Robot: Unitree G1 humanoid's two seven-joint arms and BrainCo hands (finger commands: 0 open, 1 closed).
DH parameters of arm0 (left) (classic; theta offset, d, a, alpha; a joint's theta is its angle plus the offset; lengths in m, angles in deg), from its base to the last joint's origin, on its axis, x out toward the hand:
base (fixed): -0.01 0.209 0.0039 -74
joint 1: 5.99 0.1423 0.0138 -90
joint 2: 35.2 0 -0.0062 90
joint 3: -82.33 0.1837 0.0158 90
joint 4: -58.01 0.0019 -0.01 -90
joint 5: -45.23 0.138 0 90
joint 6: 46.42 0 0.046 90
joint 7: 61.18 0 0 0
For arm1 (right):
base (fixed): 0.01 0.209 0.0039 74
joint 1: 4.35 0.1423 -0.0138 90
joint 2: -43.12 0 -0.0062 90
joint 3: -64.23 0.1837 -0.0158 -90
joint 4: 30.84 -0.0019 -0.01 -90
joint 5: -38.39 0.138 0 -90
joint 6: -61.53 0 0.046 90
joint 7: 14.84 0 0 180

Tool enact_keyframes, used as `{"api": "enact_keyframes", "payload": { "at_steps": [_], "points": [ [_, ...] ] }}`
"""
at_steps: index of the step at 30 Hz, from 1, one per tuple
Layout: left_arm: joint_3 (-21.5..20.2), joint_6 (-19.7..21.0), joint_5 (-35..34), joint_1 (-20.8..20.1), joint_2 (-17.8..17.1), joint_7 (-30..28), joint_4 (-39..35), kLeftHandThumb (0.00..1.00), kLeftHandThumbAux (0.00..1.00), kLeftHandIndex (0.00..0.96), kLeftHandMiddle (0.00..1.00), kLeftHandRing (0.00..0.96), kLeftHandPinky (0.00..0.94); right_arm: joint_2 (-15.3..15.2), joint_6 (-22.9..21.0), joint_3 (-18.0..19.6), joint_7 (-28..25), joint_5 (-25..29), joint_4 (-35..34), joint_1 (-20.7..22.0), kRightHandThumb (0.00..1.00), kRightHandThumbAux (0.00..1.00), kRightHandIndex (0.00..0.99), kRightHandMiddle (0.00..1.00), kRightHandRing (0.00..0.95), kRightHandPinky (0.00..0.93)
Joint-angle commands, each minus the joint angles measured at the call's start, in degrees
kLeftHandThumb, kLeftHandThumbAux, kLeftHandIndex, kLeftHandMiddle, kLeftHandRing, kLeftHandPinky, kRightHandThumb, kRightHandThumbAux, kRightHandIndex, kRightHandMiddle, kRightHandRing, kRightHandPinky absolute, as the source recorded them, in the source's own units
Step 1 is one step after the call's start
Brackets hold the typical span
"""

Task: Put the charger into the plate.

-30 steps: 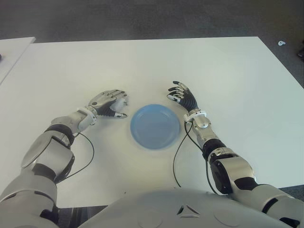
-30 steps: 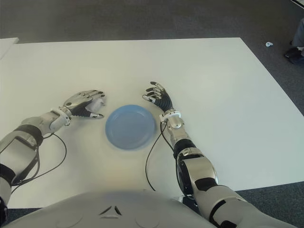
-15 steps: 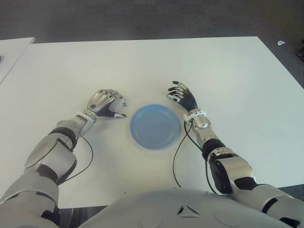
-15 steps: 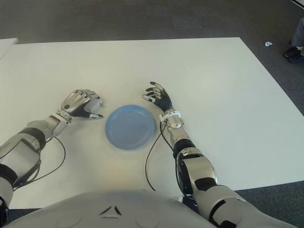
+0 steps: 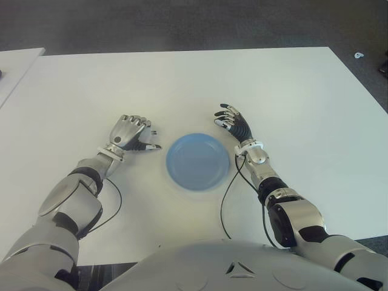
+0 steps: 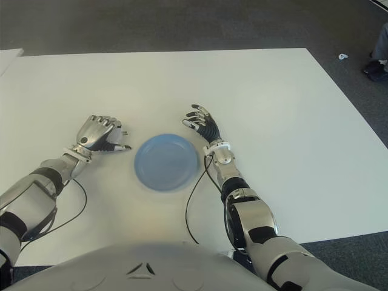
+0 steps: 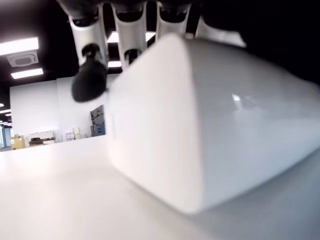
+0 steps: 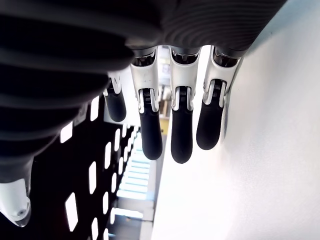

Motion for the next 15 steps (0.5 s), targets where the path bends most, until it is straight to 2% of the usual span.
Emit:
{"api": "enact_keyframes", "payload": {
  "at_steps": [1, 15],
  "points": [
    [0.6, -0.8, 0.9, 0.2, 0.0, 1.8, 0.4, 0.279, 0.745, 0.813, 0.909, 0.891, 0.896, 0.4, -5.6, -0.6, -0.6, -0.8, 4.3, -4.7, 0.000, 0.543, 0.162, 0.353, 0.359, 0.336],
    [0.9, -3.3, 0.7, -0.3, -0.3, 4.7, 0.0, 0.204, 0.737, 0.846, 0.930, 0.916, 0.911, 0.3, -6.2, -0.8, -0.5, -1.0, 4.2, -4.5, 0.000, 0.527, 0.171, 0.349, 0.347, 0.315]
  ]
}}
